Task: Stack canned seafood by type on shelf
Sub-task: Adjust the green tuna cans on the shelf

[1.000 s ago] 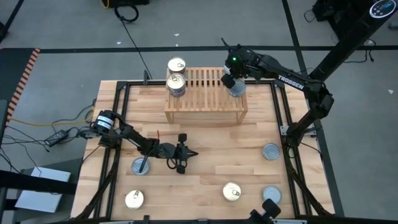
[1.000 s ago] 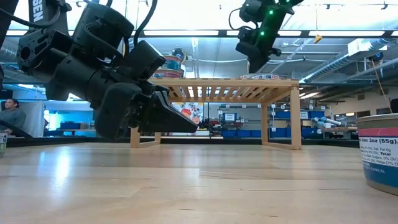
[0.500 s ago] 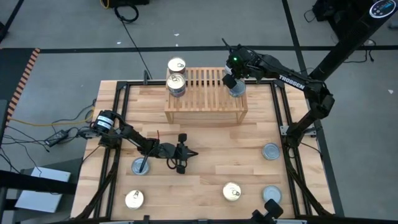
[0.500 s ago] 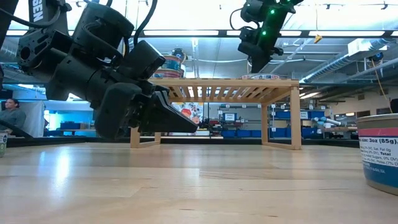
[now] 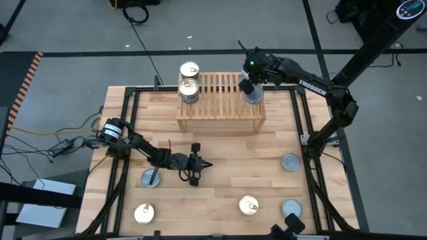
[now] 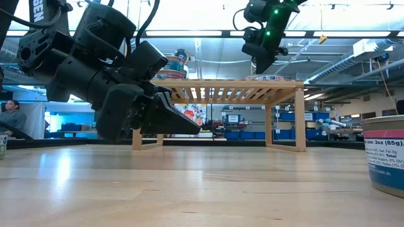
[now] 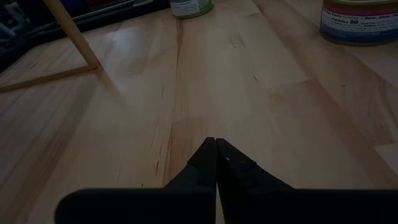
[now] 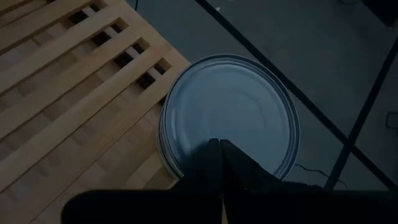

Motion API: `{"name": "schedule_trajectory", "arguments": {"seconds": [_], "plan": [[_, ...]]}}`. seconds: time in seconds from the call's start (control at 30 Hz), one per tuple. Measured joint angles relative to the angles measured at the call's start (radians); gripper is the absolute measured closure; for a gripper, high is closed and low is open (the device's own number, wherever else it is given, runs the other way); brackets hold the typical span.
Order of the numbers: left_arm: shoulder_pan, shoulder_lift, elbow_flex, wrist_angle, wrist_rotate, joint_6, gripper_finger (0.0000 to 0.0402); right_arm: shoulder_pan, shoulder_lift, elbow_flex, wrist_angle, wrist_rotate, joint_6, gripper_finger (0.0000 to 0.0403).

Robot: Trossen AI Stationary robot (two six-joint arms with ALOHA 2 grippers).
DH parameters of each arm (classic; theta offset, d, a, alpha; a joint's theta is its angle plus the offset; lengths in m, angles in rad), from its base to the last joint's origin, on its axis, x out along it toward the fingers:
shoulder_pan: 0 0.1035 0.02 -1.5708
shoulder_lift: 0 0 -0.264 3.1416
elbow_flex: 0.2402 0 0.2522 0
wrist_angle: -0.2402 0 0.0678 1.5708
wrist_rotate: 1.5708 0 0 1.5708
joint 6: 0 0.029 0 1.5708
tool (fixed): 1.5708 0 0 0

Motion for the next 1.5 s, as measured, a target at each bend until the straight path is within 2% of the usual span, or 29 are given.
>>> {"name": "schedule_trajectory", "arguments": {"seconds": [0.27, 0.43, 0.6, 0.97, 1.5], "plan": [[0.0, 0.0, 0.0, 0.0, 0.0, 0.0, 0.0397, 0.083, -0.039, 0.095, -0.041, 0.017, 0.003, 0.0401], [0.0, 0.0, 0.0, 0.0, 0.0, 0.002, 0.0397, 0.165, -0.061, 0.092, -0.192, -0.024, 0.054, 0.0401], [0.0, 0.0, 0.0, 0.0, 0.0, 0.003, 0.0397, 0.203, -0.061, 0.027, -0.267, -0.035, 0.12, 0.0401], [0.0, 0.0, 0.0, 0.0, 0.0, 0.002, 0.0397, 0.208, -0.068, -0.122, -0.196, -0.024, 0.14, 0.0401], [0.0, 0.0, 0.0, 0.001, 0.0, 0.001, 0.0397, 0.21, -0.065, -0.128, -0.125, -0.062, 0.132, 0.04]]}}
